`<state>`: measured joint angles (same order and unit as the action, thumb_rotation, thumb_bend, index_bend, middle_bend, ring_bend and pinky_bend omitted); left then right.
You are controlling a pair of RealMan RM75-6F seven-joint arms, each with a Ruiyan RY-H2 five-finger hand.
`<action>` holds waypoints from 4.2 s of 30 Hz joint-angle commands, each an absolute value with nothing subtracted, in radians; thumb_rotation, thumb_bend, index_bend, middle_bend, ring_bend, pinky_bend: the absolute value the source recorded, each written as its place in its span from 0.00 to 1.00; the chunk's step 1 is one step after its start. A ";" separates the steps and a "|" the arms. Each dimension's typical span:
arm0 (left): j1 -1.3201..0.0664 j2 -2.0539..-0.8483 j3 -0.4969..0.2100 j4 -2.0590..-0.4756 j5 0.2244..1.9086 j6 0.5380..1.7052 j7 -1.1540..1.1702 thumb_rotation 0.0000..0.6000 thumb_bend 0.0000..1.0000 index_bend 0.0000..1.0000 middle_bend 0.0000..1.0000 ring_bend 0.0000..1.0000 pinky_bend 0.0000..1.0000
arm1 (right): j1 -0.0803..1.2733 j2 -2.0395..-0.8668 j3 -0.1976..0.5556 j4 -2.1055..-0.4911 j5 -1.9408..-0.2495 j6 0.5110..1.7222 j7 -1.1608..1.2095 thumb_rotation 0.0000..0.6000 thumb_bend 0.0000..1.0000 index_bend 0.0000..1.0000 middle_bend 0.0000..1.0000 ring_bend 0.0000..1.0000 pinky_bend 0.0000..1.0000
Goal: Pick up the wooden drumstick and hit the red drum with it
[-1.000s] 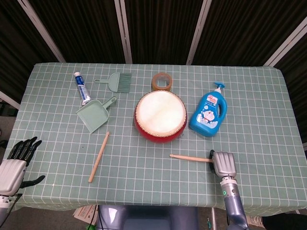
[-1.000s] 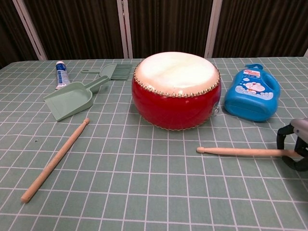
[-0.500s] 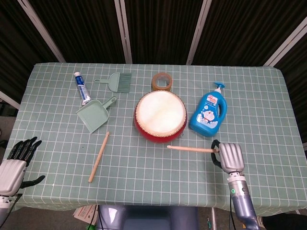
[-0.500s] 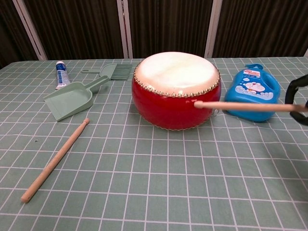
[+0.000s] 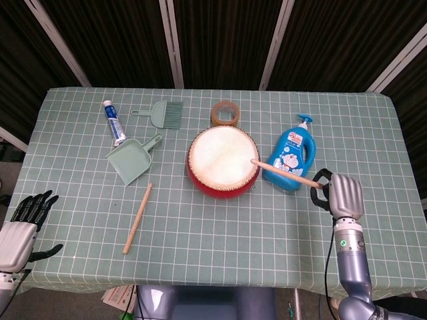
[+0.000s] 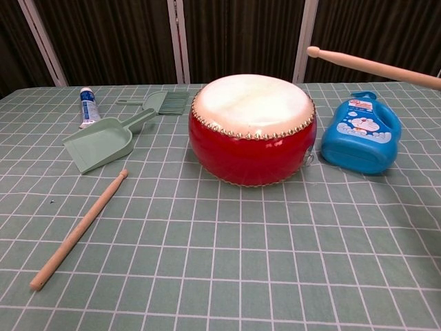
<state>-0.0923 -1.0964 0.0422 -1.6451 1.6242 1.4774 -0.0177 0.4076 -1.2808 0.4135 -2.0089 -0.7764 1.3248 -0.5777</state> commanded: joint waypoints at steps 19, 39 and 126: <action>-0.107 -1.057 0.051 -1.677 1.596 1.425 -0.102 1.00 0.00 0.00 0.00 0.00 0.01 | 0.720 -1.429 0.491 -1.821 -0.457 1.314 -0.812 1.00 0.78 1.00 1.00 1.00 0.96; -0.117 -1.047 0.047 -1.693 1.578 1.402 -0.118 1.00 0.00 0.00 0.00 0.00 0.01 | 0.705 -1.487 0.630 -1.821 -0.494 1.322 -0.414 1.00 0.78 1.00 1.00 1.00 0.96; -0.111 -1.049 0.050 -1.709 1.585 1.411 -0.114 1.00 0.00 0.00 0.00 0.00 0.01 | 0.706 -1.503 0.376 -1.746 -0.777 1.441 -0.885 1.00 0.78 1.00 1.00 1.00 0.96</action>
<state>-0.1108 -1.0483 0.0498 -1.7099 1.5845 1.4108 -0.1144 0.7526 -1.5683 0.3620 -1.6573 -0.8169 1.4362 -0.9085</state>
